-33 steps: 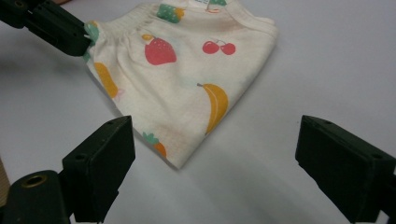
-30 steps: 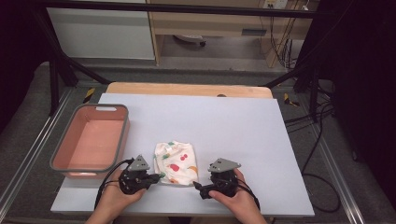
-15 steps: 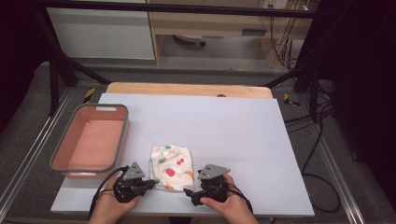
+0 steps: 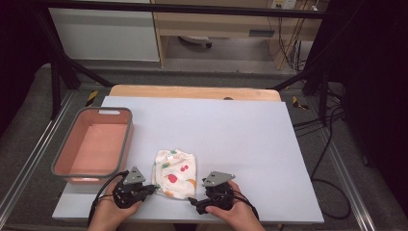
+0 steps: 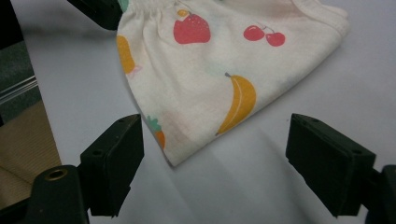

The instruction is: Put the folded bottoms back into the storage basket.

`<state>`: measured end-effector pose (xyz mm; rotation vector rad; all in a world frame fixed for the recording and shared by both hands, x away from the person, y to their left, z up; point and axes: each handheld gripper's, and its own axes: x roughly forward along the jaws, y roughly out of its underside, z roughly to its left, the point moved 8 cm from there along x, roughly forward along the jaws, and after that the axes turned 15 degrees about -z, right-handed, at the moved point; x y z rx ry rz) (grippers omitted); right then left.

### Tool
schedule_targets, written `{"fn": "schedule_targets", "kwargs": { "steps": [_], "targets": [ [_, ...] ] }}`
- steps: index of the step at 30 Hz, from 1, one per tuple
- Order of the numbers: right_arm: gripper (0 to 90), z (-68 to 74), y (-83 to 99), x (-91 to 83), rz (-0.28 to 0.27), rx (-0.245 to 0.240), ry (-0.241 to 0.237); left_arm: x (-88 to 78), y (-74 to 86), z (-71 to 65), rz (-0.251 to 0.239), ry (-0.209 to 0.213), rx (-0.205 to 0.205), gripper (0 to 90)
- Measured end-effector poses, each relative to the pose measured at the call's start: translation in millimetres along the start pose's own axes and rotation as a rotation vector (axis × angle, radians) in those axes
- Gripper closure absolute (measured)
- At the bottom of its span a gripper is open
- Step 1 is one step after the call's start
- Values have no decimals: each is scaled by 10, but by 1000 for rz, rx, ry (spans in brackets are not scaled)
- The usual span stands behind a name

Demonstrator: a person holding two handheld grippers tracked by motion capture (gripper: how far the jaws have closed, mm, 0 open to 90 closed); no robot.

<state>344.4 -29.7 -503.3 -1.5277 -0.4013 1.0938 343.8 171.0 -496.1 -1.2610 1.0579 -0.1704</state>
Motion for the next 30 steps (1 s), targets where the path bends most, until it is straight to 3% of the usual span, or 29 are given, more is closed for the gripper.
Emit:
{"fn": "schedule_targets", "kwargs": {
  "steps": [7, 14, 16, 17, 18, 19, 20, 22, 26, 30],
  "targets": [
    [234, 23, 39, 19, 14, 0, -19, 20, 50, 13, 31, -5, 12, 866],
    [335, 93, 46, 55, 26, -17, -49, 11, 57, 14, 36, -2, 13, 858],
    [377, 123, 51, 89, 33, -47, -47, -5, 33, 14, 20, -6, 7, 783],
    [428, 129, 46, 101, 34, -65, -41, -46, -46, 30, -25, -38, 16, 696],
    [467, 135, 43, 107, 33, -77, -40, -46, -46, 30, -25, -38, 16, 622],
    [507, 143, 44, 111, 32, -85, -35, -87, -126, 35, -73, -52, 22, 549],
    [552, 144, 44, 114, 30, -100, -31, -87, -126, 35, -73, -52, 22, 516],
    [652, 155, 39, 116, 27, -115, -38, -145, -226, 63, -151, -69, 26, 487],
    [846, 170, 32, 138, 17, -123, -66, -159, -277, 122, -197, -100, 13, 442],
    [867, 169, 35, 119, 24, -120, -74, -175, -339, 119, -230, -116, 5, 420]
  ]
}}
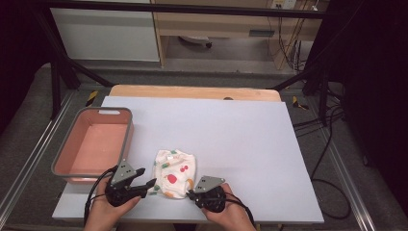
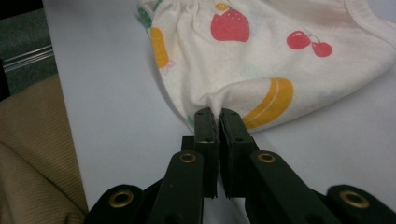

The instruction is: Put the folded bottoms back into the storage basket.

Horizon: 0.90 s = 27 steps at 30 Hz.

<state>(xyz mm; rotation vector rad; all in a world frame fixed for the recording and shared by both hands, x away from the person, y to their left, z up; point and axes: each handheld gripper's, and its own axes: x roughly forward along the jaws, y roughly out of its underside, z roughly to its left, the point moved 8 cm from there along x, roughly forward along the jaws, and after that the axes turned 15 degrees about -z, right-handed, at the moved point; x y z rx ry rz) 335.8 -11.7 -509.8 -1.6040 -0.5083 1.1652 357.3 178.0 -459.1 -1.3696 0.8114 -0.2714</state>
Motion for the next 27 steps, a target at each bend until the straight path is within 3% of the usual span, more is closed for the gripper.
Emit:
{"fn": "schedule_targets", "kwargs": {
  "steps": [4, 7, 11, 22, 24, 27],
  "targets": [
    [867, 21, 15, -105, 2, 16, -12, 27, -70, -6, -21, -12, 6, 405],
    [867, 40, 32, -148, 7, 26, -20, 175, -151, 6, -9, -19, 27, 398],
    [866, 34, 58, -131, 17, 25, -20, 346, -145, 35, 33, -21, 51, 387],
    [866, -13, 79, -168, 12, 27, -30, 750, -125, 254, 112, -81, 46, 446],
    [866, -10, 80, -170, 11, 28, -31, 840, -107, 349, 120, -91, -5, 480],
    [865, -15, 82, -169, 9, 32, -36, 907, -75, 402, 131, -101, -26, 509]
  ]
}}
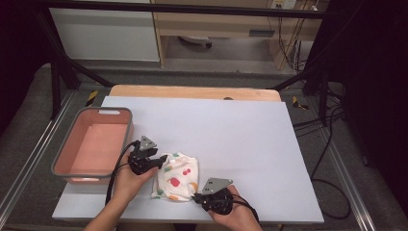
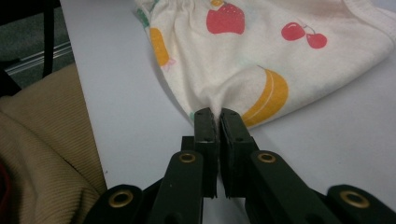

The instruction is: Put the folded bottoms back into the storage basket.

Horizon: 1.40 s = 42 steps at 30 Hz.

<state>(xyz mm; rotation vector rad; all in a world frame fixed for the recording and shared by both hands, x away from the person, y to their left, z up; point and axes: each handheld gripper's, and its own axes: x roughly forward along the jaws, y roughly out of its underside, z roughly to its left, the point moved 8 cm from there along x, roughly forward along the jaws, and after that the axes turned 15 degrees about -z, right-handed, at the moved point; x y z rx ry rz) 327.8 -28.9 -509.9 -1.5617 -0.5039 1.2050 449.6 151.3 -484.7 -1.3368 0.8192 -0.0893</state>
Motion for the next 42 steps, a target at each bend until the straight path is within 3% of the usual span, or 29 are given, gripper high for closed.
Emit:
{"fn": "schedule_targets", "kwargs": {
  "steps": [6, 9, 11, 15, 17, 22, 33, 37, 42],
  "targets": [
    [865, -6, 1, 1, -1, 7, -4, 148, 68, -5, 35, -3, 15, 512],
    [865, -9, 3, 0, -3, 10, -6, 213, 95, -11, 45, 5, 3, 521],
    [865, -9, 3, 0, -3, 9, -7, 227, 107, -38, 41, 25, 14, 581],
    [865, -9, 2, 1, -2, 1, -7, 210, 105, -78, 49, 61, -2, 780],
    [866, -10, 0, 1, -3, 6, -8, 200, 104, -94, 54, 76, -2, 836],
    [868, -24, -54, -27, -36, 17, -10, 138, 22, -135, 34, 99, -22, 851],
    [870, -89, -152, -130, -93, 34, 6, 32, -210, -264, 14, 143, -1, 855],
    [870, -102, -170, -161, -102, 44, 8, 27, -314, -265, -11, 160, -46, 857],
    [870, -94, -236, -190, -120, 43, 12, 20, -391, -275, -18, 161, -35, 857]
  ]
}}
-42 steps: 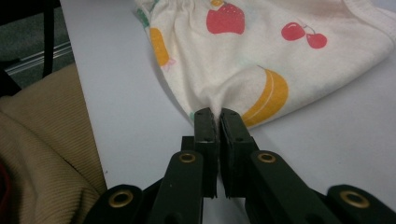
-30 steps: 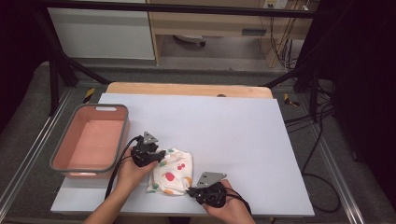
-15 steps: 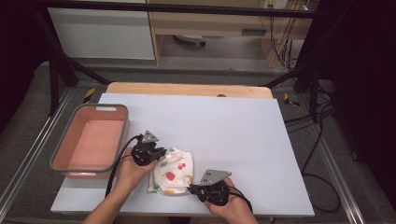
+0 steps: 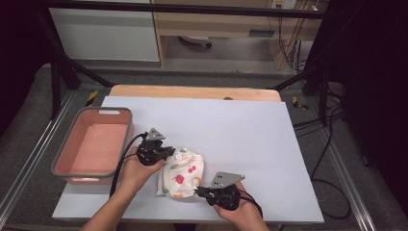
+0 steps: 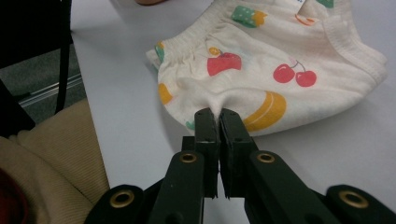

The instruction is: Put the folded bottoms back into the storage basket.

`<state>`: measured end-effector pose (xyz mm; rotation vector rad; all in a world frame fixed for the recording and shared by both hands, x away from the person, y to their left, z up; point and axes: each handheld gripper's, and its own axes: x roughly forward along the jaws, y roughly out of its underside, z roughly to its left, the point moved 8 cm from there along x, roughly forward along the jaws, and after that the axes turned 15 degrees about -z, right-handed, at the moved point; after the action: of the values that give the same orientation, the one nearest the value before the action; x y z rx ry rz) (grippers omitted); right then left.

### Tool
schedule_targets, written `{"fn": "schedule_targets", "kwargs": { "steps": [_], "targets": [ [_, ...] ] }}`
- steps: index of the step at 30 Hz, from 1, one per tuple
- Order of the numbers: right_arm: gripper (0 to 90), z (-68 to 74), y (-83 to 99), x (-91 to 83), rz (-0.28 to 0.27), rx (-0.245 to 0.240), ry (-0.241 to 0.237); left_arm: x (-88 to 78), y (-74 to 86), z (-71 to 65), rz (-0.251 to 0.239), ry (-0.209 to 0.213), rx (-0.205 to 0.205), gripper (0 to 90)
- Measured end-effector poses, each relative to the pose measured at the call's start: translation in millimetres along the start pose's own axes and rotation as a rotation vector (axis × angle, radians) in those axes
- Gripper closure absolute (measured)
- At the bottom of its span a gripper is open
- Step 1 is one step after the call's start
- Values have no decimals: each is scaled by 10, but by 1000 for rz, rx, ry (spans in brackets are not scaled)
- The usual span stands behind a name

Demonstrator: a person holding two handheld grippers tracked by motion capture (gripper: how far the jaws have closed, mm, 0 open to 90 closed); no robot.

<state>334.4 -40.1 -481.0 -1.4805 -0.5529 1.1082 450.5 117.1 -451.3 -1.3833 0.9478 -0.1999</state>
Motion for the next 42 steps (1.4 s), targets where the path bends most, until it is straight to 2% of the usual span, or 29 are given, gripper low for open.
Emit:
{"fn": "schedule_targets", "kwargs": {
  "steps": [3, 4, 11, 15, 19, 20, 28, 30, 39, 42],
  "targets": [
    [870, -1, -30, -9, -4, -16, 8, -10, -44, 2, -5, -2, 10, 857],
    [870, 3, -61, 2, -13, -13, 5, -8, -75, -9, -2, 0, 28, 857],
    [870, -52, -114, 87, 27, -6, -7, -3, -204, -18, 4, 16, 25, 857],
    [871, -87, -299, 162, 25, 8, -33, -29, -343, -9, 2, 25, 13, 857],
    [870, -110, -421, 198, 19, 25, -43, -76, -451, 18, -4, 19, 26, 856],
    [871, -122, -487, 221, 16, 35, -48, -107, -518, 46, -6, 19, 32, 856],
    [870, -144, -646, 328, 24, 40, -56, -195, -636, 128, -3, 10, 39, 856],
    [871, -138, -751, 360, 21, 38, -65, -246, -697, 173, -4, 1, 51, 856],
    [870, -119, -998, 419, 11, 26, -83, -389, -844, 260, -29, -3, 39, 857],
    [870, -99, -1089, 455, -3, 40, -91, -456, -884, 335, -38, -10, 31, 857]
  ]
}}
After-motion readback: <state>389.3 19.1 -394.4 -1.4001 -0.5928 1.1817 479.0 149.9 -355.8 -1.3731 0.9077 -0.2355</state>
